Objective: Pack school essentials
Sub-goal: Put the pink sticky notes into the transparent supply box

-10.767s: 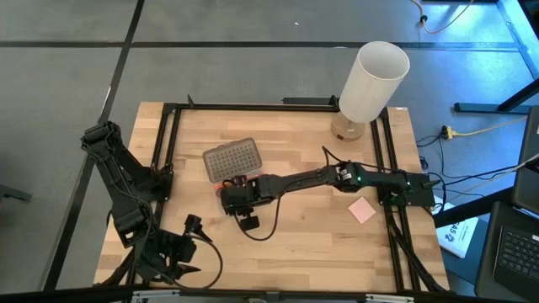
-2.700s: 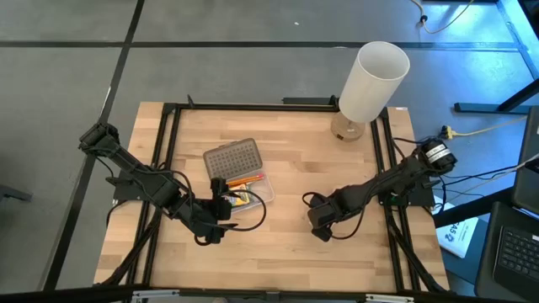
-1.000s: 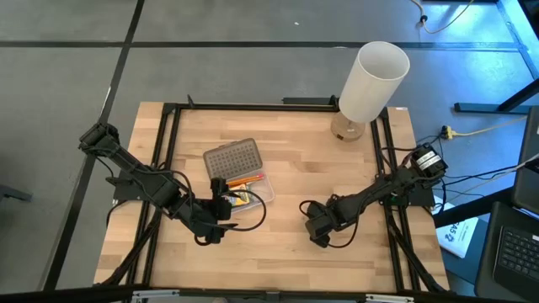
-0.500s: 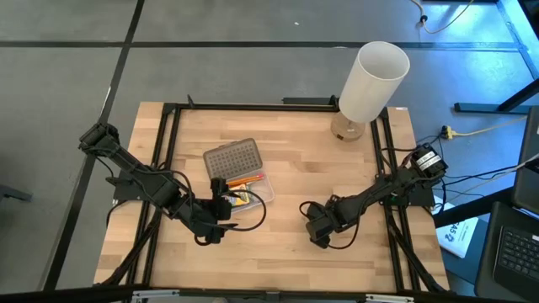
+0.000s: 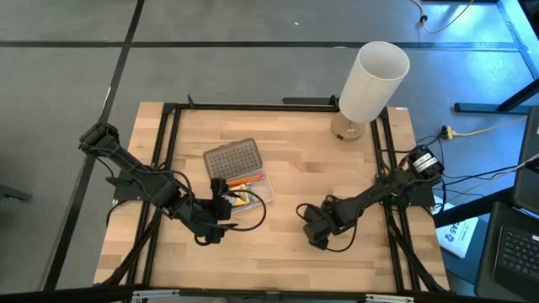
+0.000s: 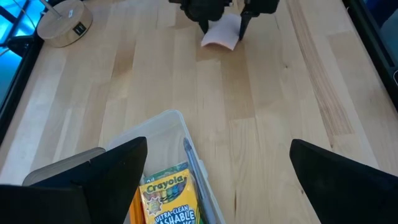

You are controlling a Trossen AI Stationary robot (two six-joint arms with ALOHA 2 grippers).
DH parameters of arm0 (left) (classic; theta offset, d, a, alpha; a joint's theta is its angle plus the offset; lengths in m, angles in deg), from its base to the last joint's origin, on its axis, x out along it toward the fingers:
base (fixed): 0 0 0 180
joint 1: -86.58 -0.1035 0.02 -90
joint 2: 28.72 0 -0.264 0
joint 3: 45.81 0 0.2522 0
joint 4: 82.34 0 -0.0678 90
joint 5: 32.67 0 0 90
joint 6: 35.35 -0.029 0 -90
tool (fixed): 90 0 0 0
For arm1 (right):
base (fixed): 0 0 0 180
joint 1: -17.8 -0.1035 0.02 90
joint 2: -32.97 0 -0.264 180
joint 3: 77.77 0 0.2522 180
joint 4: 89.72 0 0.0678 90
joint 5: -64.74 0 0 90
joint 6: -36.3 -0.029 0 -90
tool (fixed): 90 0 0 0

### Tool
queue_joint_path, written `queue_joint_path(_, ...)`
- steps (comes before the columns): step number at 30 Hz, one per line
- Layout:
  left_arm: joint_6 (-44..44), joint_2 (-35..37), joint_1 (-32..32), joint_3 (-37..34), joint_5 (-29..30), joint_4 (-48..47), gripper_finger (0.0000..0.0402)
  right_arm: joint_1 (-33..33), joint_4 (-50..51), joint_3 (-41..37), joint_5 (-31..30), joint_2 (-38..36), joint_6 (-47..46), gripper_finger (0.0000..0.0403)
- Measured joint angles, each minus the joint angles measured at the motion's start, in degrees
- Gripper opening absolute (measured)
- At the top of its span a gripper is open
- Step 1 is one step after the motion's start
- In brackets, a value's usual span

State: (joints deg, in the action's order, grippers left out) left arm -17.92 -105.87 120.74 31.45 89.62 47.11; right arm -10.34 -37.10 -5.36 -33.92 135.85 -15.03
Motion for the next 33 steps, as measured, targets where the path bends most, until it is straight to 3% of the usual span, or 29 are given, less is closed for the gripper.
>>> queue_joint_path(4, 0.0, 0.0, 0.0, 0.0, 0.0, 0.0, 0.0389, 0.4, -0.7, 4.3, -4.9, -0.1, 5.2, 0.0350)
queue_joint_path(11, 0.1, 0.0, 0.0, 0.0, 0.0, 0.4, 0.0389, 3.0, -0.3, 11.4, -8.5, -0.1, 17.6, 0.0350)
queue_joint_path(16, 0.3, 0.0, 0.0, 0.0, 0.0, 0.5, 0.0389, 6.1, -4.6, 15.4, -10.1, -0.2, 31.5, 0.0350)
queue_joint_path(24, 7.6, 0.0, 0.0, 0.0, 1.1, 0.1, 0.0389, 13.2, -18.2, 16.1, -9.1, -0.1, 53.4, 0.0350)
queue_joint_path(33, 7.9, 0.0, -0.5, 0.0, 1.5, -0.7, 0.0389, 20.7, -26.4, 16.1, 0.1, 4.6, 60.9, 0.0350)
